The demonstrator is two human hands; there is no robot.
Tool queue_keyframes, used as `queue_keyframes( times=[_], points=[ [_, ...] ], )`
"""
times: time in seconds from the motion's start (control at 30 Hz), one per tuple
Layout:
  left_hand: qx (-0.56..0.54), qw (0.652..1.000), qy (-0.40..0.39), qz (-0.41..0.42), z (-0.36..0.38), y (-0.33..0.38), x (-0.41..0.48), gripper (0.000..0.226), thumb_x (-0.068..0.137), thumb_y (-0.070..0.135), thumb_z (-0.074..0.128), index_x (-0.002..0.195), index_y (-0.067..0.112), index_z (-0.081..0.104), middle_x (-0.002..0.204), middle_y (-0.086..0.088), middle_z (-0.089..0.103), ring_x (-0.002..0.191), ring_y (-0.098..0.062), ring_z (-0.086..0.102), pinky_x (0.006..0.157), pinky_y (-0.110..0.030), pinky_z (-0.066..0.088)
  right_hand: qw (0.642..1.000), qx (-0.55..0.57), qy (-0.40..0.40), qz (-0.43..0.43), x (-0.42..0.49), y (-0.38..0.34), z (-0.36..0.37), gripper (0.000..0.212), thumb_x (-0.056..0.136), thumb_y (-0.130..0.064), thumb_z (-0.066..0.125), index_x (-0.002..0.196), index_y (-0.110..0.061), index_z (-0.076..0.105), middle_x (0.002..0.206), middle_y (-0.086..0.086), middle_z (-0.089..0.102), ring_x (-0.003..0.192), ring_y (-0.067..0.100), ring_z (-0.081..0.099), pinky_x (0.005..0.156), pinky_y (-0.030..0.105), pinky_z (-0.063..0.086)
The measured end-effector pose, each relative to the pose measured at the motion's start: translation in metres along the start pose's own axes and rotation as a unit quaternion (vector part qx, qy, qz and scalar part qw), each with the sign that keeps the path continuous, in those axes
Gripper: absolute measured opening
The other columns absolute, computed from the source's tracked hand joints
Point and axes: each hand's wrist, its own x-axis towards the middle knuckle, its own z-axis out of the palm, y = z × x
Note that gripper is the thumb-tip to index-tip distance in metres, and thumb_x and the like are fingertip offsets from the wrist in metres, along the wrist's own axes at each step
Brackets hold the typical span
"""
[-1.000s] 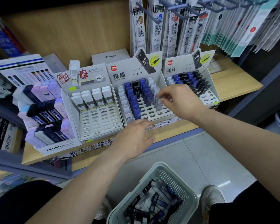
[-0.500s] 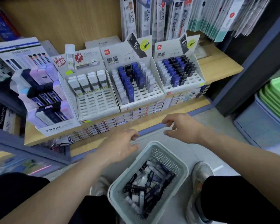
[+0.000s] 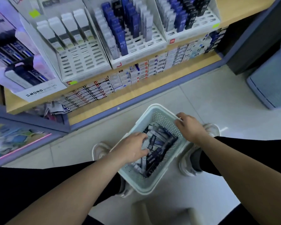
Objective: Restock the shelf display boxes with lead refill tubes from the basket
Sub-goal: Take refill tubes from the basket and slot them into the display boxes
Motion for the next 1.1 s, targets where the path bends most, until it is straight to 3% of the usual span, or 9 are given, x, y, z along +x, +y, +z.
queue_keyframes(
  times=[0.13,0.33,0.47,0.63,0.8,0.93,1.1],
  points=[
    [0.01,1.0,0.01,0.01,0.018,0.007,0.046,0.069,0.089,0.043,0.068,0.148,0.023,0.04,0.148,-0.002,0.048,0.13,-0.022,0.049,0.108,-0.033,0.041,0.999,0.026,0.035,-0.015,0.009,0.006,0.002,0.023,0.103,-0.036,0.048,0.117,-0.021,0.059,0.097,0.007,0.068,0.088,0.032,0.062,0.073,0.041,0.051],
    [-0.01,0.999,0.04,0.033,0.042,0.006,0.128,0.081,0.083,0.035,0.077,0.151,0.017,0.037,0.154,-0.006,0.041,0.139,-0.023,0.039,0.116,-0.031,0.031,0.995,0.075,0.061,-0.01,0.045,0.007,-0.005,0.018,0.098,-0.038,0.058,0.101,-0.024,0.069,0.083,-0.002,0.069,0.077,0.021,0.063,0.066,0.034,0.05],
    [0.003,0.997,0.069,0.041,0.058,-0.004,0.159,0.09,0.079,0.035,0.079,0.153,0.015,0.034,0.157,-0.007,0.036,0.142,-0.025,0.035,0.119,-0.034,0.028,0.994,0.085,0.069,-0.003,0.064,0.011,-0.011,0.022,0.095,-0.043,0.061,0.094,-0.023,0.069,0.075,-0.004,0.067,0.069,0.015,0.062,0.059,0.029,0.047],
    [0.063,0.996,0.045,0.033,0.069,-0.011,0.175,0.102,0.081,0.049,0.075,0.159,0.022,0.014,0.161,-0.004,0.019,0.144,-0.026,0.024,0.119,-0.039,0.025,0.995,0.076,0.07,-0.009,0.076,0.019,-0.007,0.037,0.095,-0.055,0.055,0.081,-0.022,0.062,0.068,-0.003,0.062,0.065,0.017,0.059,0.059,0.034,0.045],
    [0.094,0.994,0.058,0.019,0.076,-0.01,0.176,0.091,0.084,0.05,0.071,0.155,0.02,0.023,0.148,-0.01,0.026,0.134,-0.029,0.024,0.114,-0.042,0.032,0.996,0.067,0.061,-0.008,0.081,0.019,-0.006,0.039,0.095,-0.058,0.054,0.074,-0.025,0.055,0.063,-0.004,0.056,0.06,0.015,0.055,0.052,0.031,0.039],
    [0.082,0.993,0.076,0.035,0.076,-0.011,0.178,0.081,0.087,0.046,0.07,0.153,0.019,0.031,0.153,-0.007,0.029,0.138,-0.027,0.032,0.114,-0.039,0.028,0.996,0.069,0.056,-0.007,0.083,0.021,-0.005,0.04,0.095,-0.059,0.053,0.074,-0.024,0.055,0.064,-0.005,0.057,0.061,0.016,0.055,0.053,0.031,0.038],
    [0.067,0.996,0.058,0.016,0.077,-0.004,0.183,0.077,0.085,0.053,0.068,0.148,0.021,0.037,0.145,-0.008,0.044,0.135,-0.028,0.037,0.108,-0.041,0.03,0.995,0.079,0.063,-0.008,0.084,0.022,-0.003,0.04,0.095,-0.06,0.054,0.074,-0.025,0.055,0.063,-0.005,0.056,0.06,0.014,0.053,0.052,0.031,0.037]
  ],
)
